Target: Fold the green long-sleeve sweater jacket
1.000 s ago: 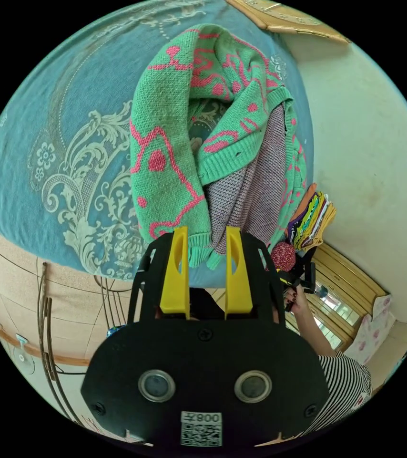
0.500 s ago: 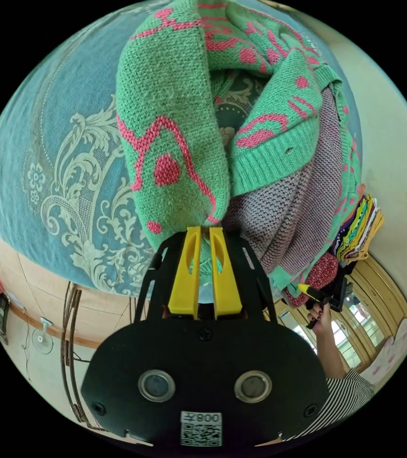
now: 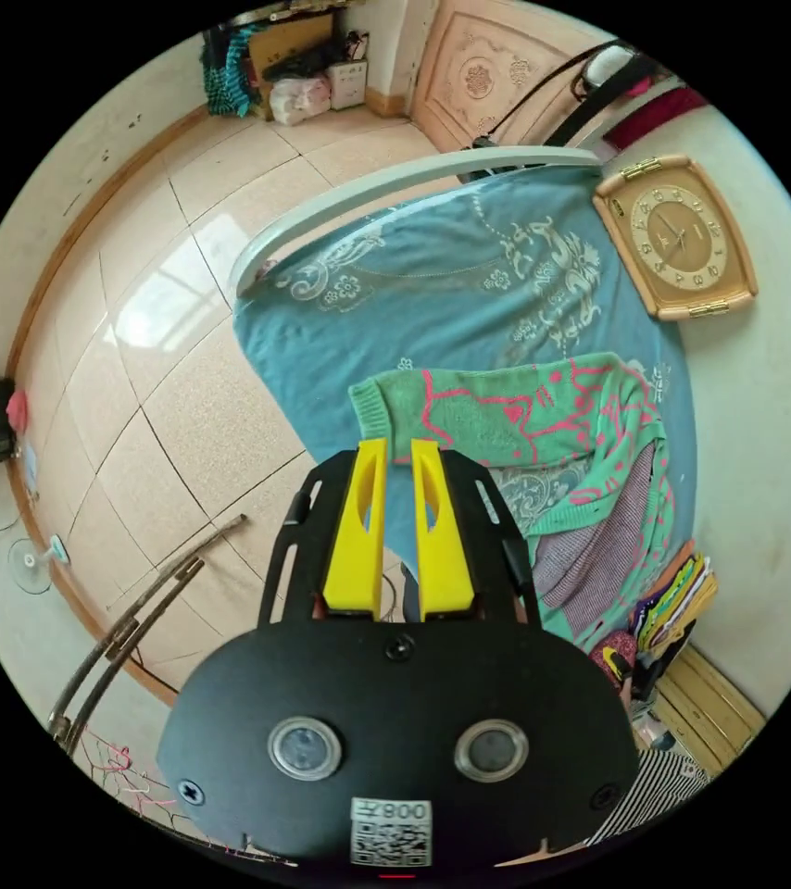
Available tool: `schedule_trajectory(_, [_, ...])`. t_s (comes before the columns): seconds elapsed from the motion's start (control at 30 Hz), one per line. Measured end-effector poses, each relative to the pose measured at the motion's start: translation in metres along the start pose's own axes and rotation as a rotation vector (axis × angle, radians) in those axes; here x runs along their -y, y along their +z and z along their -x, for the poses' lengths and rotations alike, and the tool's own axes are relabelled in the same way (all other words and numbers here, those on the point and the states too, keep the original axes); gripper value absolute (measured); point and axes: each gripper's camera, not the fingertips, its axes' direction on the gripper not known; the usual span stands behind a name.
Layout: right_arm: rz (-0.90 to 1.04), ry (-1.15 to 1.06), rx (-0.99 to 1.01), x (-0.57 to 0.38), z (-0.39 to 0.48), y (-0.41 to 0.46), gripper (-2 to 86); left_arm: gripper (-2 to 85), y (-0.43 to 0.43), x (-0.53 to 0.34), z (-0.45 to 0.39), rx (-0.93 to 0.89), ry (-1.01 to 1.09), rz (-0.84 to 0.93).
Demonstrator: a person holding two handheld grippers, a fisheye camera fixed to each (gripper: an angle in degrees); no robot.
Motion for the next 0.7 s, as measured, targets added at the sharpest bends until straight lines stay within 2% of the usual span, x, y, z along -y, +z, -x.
schedule_trajectory(0.13, [0.009, -0.027, -0.070, 0.021, 0.012, 0.004, 9.0, 3.6, 0.127, -0.054, -0.056, -0.086, 0.162, 0.291])
schedule_trajectory(0.23, [0.047, -0.094, -0.150, 0.039, 0.031, 0.017, 10.7, 2.4, 0.188, -0.091, -0.105, -0.217, 0.263, 0.412])
schedule_trajectory(0.37, [0.132, -0.137, -0.348, 0.063, 0.048, 0.043, 7.5, 1.9, 0.222, -0.118, -0.147, -0.301, 0.376, 0.492])
schedule_trajectory(0.43, [0.158, -0.133, -0.358, 0.070, 0.049, 0.045, 3.5, 1.4, 0.232, -0.130, -0.159, -0.289, 0.440, 0.526])
schedule_trajectory(0.53, [0.175, -0.127, -0.328, 0.074, 0.053, 0.030, 2.1, 0.9, 0.240, -0.142, -0.157, -0.232, 0.495, 0.554])
schedule_trajectory(0.7, [0.022, -0.217, -0.431, 0.067, 0.081, -0.071, 1.4, 0.6, 0.253, -0.161, -0.136, -0.237, 0.502, 0.610])
